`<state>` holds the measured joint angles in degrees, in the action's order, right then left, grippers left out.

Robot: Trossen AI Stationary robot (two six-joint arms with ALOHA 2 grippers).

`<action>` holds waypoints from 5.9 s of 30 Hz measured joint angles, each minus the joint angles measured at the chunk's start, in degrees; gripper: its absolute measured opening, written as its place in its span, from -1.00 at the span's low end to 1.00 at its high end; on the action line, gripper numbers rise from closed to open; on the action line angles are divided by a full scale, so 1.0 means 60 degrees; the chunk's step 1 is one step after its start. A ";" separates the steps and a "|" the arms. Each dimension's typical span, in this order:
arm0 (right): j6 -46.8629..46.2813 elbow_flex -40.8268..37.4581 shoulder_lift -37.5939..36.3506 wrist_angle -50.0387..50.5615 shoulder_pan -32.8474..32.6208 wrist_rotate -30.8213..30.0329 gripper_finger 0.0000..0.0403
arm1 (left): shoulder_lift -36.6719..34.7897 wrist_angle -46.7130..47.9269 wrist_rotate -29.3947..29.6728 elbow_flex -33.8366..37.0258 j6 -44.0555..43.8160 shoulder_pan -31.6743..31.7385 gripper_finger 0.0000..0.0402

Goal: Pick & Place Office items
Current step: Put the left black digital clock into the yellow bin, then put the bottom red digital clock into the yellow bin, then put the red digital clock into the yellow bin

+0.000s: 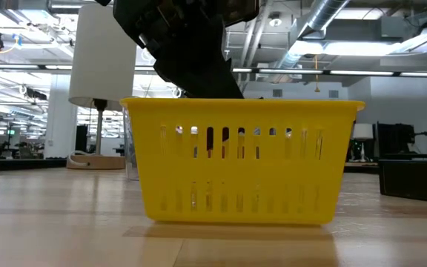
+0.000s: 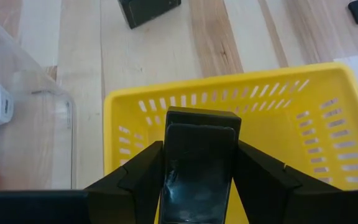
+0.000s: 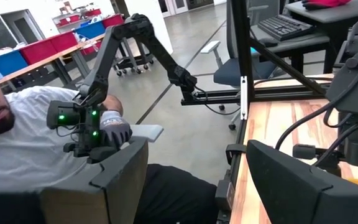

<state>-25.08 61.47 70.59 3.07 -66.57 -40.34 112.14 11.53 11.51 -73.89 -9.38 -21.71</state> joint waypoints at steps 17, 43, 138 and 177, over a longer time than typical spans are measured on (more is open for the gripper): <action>0.0000 0.0000 0.0050 -0.0011 -0.0036 -0.0025 0.32 | 0.0000 0.0007 0.0006 0.0004 0.0014 0.0000 0.02; -0.0222 0.0000 0.0495 -0.0379 0.0046 -0.0433 0.32 | -0.0956 0.2601 0.1444 0.0011 -0.2344 -0.4432 -0.11; -0.0453 0.0000 0.0484 -0.0363 -0.0025 -0.0240 0.32 | -0.0878 -0.1619 -0.0352 0.1534 0.0507 -0.0507 -0.67; -0.0605 0.0000 0.0484 -0.0051 -0.0025 -0.0244 0.32 | -0.3193 0.0004 0.2849 0.1530 0.1314 0.0099 -0.16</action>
<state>-28.71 61.47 73.49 2.76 -66.72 -41.80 92.98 11.56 28.60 -64.71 -1.50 -21.12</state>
